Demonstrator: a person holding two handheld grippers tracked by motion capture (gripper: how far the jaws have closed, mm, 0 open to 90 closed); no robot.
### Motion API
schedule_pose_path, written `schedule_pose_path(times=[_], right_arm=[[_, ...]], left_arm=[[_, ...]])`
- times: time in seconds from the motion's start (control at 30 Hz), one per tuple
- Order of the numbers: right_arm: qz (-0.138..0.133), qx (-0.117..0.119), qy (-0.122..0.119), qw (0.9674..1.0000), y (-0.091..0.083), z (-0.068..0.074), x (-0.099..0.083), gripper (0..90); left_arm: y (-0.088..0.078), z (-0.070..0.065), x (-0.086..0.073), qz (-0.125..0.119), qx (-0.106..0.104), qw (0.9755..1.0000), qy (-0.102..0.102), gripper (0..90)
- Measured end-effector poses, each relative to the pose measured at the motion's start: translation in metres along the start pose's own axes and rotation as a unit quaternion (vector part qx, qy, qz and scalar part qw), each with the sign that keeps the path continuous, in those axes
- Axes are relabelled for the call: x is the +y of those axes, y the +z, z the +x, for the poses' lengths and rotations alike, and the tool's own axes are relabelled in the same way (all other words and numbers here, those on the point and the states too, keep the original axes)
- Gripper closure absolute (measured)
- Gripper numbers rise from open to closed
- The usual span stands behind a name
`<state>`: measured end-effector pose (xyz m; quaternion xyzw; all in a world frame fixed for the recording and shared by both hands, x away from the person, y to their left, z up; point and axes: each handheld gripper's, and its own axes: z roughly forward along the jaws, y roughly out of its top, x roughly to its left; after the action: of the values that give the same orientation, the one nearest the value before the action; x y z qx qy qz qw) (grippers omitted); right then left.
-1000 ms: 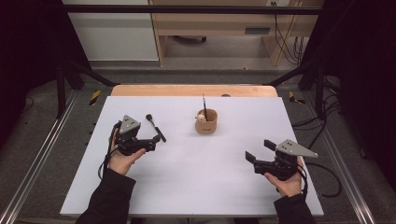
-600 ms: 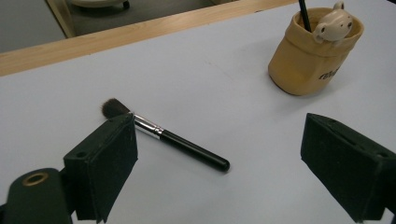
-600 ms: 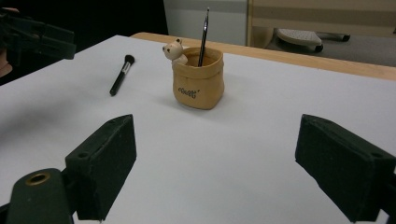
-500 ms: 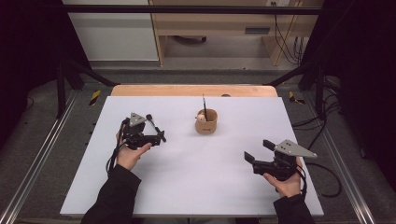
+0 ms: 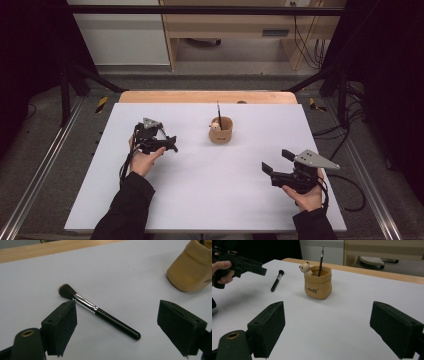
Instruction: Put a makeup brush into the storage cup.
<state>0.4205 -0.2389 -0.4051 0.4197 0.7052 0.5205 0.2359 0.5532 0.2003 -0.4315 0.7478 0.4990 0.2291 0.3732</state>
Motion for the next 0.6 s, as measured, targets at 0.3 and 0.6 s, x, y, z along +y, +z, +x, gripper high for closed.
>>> schedule_pose_path(times=[0.3, 0.6], right_arm=[[-0.002, 0.0, -0.003, 1.0, 0.0, 0.001, 0.001, 13.4], [0.003, 0.0, -0.007, 1.0, 0.002, 0.002, -0.001, 13.6]], left_arm=[[0.017, 0.003, -0.007, 0.035, 0.009, 0.9993, 0.001, 19.6], [0.029, 0.003, -0.01, 0.056, 0.014, 0.9983, -0.006, 27.9]])
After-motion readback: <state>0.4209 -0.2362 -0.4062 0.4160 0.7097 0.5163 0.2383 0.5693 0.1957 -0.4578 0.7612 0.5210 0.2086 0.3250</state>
